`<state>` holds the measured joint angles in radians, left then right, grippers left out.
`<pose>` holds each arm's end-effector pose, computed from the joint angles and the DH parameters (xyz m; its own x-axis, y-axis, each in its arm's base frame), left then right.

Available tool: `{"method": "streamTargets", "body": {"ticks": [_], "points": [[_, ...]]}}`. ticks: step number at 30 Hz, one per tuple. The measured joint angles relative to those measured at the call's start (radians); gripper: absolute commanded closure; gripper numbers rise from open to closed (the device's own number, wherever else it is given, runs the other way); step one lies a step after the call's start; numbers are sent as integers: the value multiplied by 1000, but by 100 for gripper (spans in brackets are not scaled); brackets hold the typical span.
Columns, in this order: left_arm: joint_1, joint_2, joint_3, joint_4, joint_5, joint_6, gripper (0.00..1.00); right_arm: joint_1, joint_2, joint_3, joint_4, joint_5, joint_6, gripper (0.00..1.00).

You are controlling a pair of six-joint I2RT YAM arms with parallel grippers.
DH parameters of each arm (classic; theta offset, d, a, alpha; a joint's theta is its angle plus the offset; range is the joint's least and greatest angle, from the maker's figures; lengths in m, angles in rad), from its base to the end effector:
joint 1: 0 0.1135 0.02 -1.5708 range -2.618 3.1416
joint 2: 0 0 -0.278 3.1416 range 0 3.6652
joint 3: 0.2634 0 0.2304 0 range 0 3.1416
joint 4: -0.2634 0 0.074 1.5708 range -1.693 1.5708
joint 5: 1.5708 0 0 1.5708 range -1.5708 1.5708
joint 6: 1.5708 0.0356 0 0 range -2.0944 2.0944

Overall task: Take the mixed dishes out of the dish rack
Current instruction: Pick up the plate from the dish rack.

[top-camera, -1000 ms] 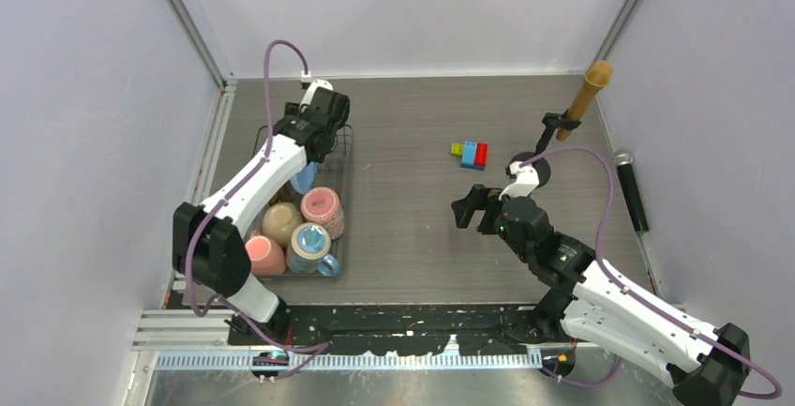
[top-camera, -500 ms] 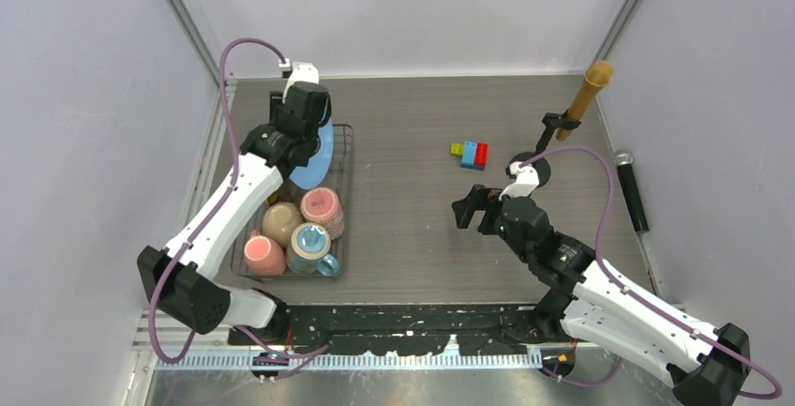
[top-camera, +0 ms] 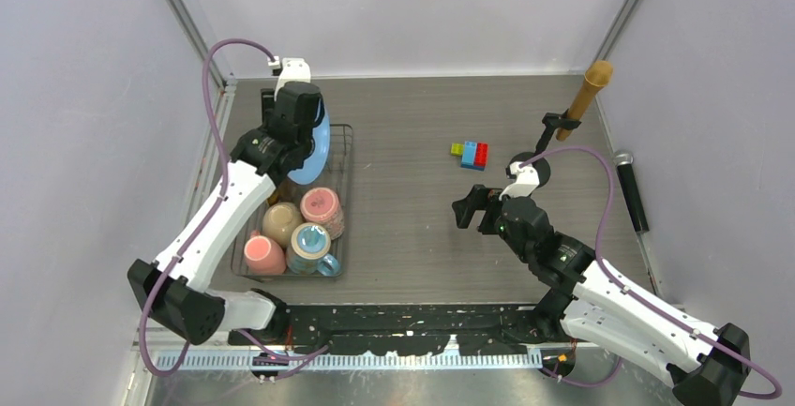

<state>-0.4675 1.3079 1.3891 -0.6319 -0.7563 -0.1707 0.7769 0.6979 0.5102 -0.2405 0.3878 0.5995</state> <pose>0.2339 -0.0907 0.4075 -0.4273 0.0773 -0.9008 -0.2708 0.9397 0.2091 0.1050 0.0844 0.2652 -0.4722 0.2682 -0.8397 -0.1662 0.9084 0.3837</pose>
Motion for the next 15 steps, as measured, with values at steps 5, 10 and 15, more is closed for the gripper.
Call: {"method": "streamTargets", "body": {"ticks": [5, 10, 15], "points": [[-4, -33, 0, 5, -14, 0, 100, 0, 0, 0, 0, 5, -3, 0], [-5, -104, 0, 33, -14, -2, 100, 0, -6, -5, 0, 14, -5, 0], [-5, -169, 0, 43, 18, -35, 100, 0, -7, -6, 1, 14, -6, 0]]}}
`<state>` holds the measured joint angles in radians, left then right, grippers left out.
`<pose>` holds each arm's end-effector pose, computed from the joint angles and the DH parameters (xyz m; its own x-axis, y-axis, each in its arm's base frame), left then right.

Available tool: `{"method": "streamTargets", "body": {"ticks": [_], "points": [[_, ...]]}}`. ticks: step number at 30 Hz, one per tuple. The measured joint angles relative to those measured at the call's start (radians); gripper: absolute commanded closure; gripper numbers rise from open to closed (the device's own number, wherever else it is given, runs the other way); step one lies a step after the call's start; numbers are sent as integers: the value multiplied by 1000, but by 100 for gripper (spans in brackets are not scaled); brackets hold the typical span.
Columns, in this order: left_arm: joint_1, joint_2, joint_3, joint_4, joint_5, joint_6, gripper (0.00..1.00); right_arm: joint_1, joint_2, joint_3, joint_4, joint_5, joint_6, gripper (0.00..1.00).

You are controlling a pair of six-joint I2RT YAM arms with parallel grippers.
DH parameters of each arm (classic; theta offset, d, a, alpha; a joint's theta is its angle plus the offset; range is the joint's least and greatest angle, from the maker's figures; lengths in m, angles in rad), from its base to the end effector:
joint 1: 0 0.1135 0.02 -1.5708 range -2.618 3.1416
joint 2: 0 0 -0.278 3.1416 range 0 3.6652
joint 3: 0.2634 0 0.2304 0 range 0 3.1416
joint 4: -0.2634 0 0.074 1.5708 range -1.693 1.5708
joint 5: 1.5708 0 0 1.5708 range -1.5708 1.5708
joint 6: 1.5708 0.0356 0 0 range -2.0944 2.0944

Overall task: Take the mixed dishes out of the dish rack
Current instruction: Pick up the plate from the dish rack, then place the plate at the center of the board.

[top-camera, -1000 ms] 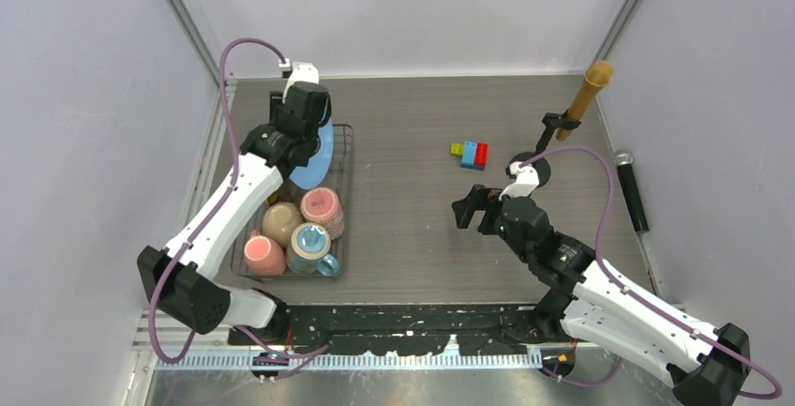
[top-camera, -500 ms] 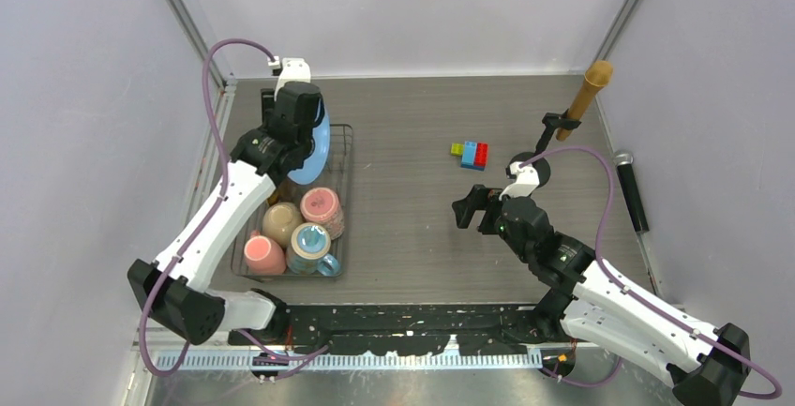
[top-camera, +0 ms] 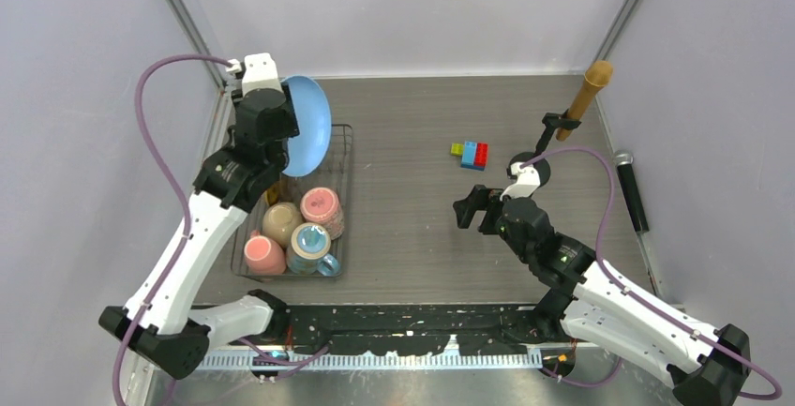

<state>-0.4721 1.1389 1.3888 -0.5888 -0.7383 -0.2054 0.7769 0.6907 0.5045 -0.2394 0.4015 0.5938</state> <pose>0.1881 -0.0691 0.4458 -0.2432 -0.0452 -0.9689 -0.2845 0.9583 0.0267 0.1044 0.0831 0.2643 -0.4631 0.2670 -0.8452 -0.1598 0.9128 0.3759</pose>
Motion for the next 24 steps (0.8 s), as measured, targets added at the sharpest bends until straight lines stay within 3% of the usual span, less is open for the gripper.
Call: {"method": "streamTargets", "body": {"ticks": [4, 9, 15, 20, 24], "points": [[0, -88, -39, 0, 163, -108, 100, 0, 0, 5, -2, -40, 12, 1], [0, -241, -252, 84, 455, -266, 100, 0, -10, 48, 42, -165, 37, 1], [-4, -243, -411, 108, 697, -431, 100, 0, 41, 102, 140, -301, 53, 6], [-16, -210, -463, 125, 809, -496, 100, 0, 196, 187, 164, -401, 68, 13], [-29, -208, -498, 142, 858, -521, 100, 0, 299, 216, 179, -464, 78, 25]]}}
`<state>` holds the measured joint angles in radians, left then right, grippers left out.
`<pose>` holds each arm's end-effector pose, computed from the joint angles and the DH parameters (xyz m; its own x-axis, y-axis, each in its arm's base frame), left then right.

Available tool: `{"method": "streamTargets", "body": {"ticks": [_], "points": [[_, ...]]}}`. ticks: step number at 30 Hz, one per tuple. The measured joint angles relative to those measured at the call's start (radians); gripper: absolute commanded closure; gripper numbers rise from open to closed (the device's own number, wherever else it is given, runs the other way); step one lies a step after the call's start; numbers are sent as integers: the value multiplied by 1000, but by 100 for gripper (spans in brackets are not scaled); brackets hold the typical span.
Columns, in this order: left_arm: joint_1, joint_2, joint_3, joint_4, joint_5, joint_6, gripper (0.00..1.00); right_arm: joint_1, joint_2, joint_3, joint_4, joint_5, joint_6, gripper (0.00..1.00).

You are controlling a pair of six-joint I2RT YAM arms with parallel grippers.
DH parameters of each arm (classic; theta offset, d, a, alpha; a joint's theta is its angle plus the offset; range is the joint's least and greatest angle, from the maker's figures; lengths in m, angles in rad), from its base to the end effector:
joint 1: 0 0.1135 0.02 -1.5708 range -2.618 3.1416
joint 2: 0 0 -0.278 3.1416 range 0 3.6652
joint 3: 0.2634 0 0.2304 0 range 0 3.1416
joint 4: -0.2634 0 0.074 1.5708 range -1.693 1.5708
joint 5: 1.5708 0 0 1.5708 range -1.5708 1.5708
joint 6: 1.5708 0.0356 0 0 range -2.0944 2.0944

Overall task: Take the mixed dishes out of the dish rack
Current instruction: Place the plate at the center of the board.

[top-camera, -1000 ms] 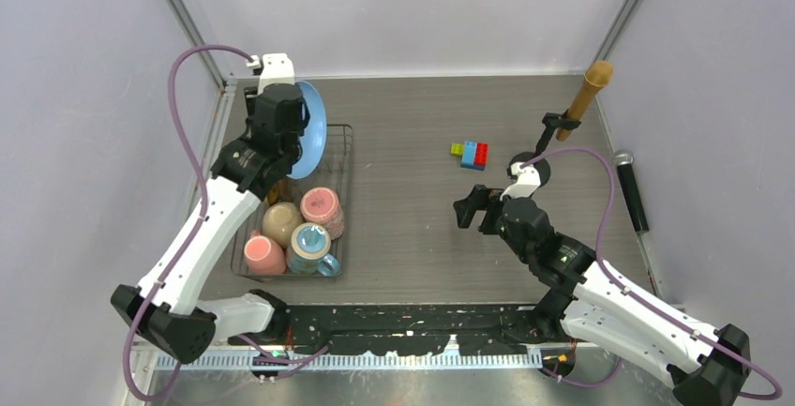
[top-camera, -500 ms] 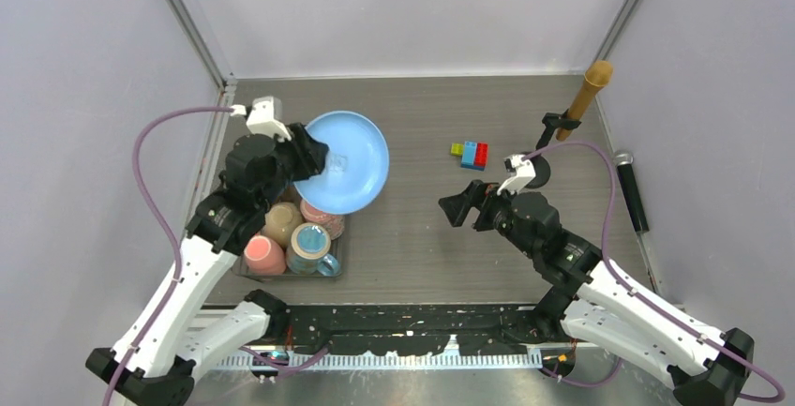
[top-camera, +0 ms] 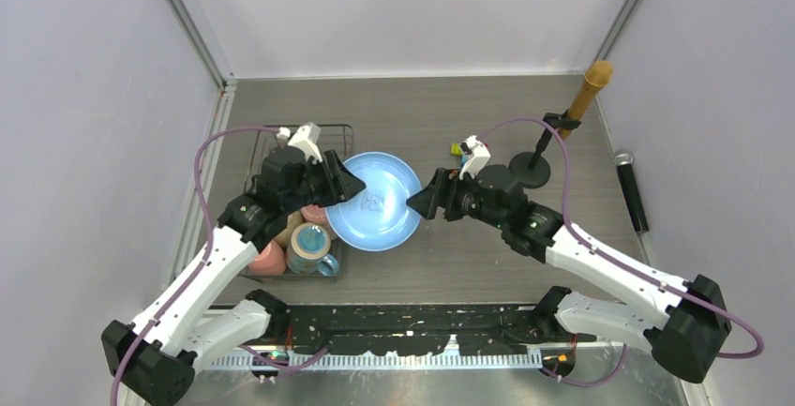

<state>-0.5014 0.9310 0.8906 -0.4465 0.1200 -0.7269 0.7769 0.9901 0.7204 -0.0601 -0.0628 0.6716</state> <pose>0.1517 -0.0880 0.3363 -0.6854 -0.3767 -0.6232 0.1533 0.7620 -0.6292 0.1421 0.1429 0.3090 -0.6425 0.2392 -0.7280 -0.4372 0.6658 0.6046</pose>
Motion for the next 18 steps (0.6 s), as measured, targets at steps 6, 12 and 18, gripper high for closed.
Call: {"method": "streamTargets", "body": {"ticks": [6, 12, 18], "points": [[-20, 0, -39, 31, 35, -22, 100, 0, 67, 0, 2, -42, 21, 62], [-39, -1, -59, 45, 40, -32, 85, -2, 77, -2, 41, -74, 49, 98], [-45, -17, -64, 42, 30, -38, 14, -5, 69, -15, 47, -71, 66, 99]]}}
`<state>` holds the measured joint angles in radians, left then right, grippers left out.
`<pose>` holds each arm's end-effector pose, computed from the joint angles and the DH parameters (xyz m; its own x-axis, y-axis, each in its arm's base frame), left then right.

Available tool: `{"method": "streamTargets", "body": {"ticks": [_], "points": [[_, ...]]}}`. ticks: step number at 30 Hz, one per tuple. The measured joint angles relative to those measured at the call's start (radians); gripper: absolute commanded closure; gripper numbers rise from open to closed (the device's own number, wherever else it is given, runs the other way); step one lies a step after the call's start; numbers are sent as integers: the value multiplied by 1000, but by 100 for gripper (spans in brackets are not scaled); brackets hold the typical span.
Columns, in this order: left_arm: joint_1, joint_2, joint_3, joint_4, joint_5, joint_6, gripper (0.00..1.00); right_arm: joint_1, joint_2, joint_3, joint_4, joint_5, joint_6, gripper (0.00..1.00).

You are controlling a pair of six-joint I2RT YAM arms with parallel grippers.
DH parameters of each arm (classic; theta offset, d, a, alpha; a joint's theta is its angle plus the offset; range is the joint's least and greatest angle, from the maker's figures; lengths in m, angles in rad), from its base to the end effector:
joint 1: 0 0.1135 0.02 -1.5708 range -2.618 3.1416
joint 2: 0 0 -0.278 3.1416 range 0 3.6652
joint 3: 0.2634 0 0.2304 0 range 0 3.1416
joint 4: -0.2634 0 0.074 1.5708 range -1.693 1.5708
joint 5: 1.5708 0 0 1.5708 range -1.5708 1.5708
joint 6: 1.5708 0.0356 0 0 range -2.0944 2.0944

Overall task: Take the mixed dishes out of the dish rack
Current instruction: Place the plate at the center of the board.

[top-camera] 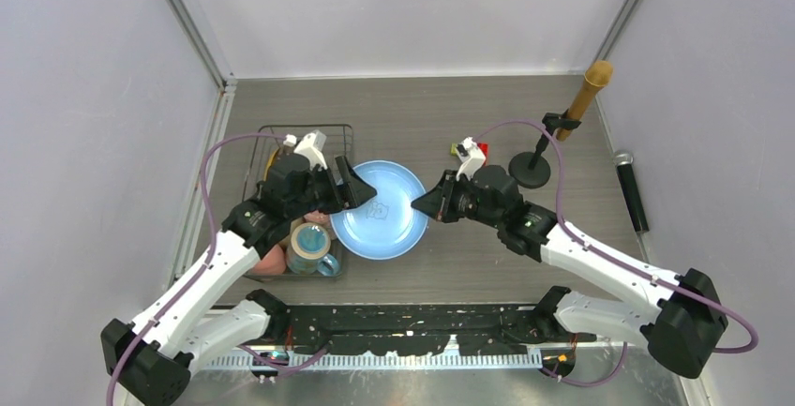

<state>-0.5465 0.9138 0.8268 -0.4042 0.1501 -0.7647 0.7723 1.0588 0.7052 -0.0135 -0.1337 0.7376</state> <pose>0.1453 -0.0946 0.3226 -0.7245 -0.3605 -0.5874 0.1731 0.7298 -0.6614 0.1509 0.1536 0.2959 -0.7153 0.2337 -0.6586 -0.4049 0.6296 0.6631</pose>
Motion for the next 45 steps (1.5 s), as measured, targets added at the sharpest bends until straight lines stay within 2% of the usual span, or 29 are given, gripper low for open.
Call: {"method": "streamTargets", "body": {"ticks": [3, 4, 15, 29, 45], "points": [[-4, -8, 0, -6, -2, -10, 1, 1, -29, -13, -20, 35, 5, 99], [-4, -11, 1, -11, -3, -10, 0, 1, -41, -16, -31, 49, 6, 99], [-4, -72, 46, -118, -72, 10, 0, 1, -204, -25, -226, 303, 14, 99], [-4, -187, 73, -242, -185, 33, 0, 1, -273, -34, -494, 628, 13, 99], [-4, -205, 105, -325, -287, 45, 0, -11, -173, -107, -540, 733, 27, 99]]}}
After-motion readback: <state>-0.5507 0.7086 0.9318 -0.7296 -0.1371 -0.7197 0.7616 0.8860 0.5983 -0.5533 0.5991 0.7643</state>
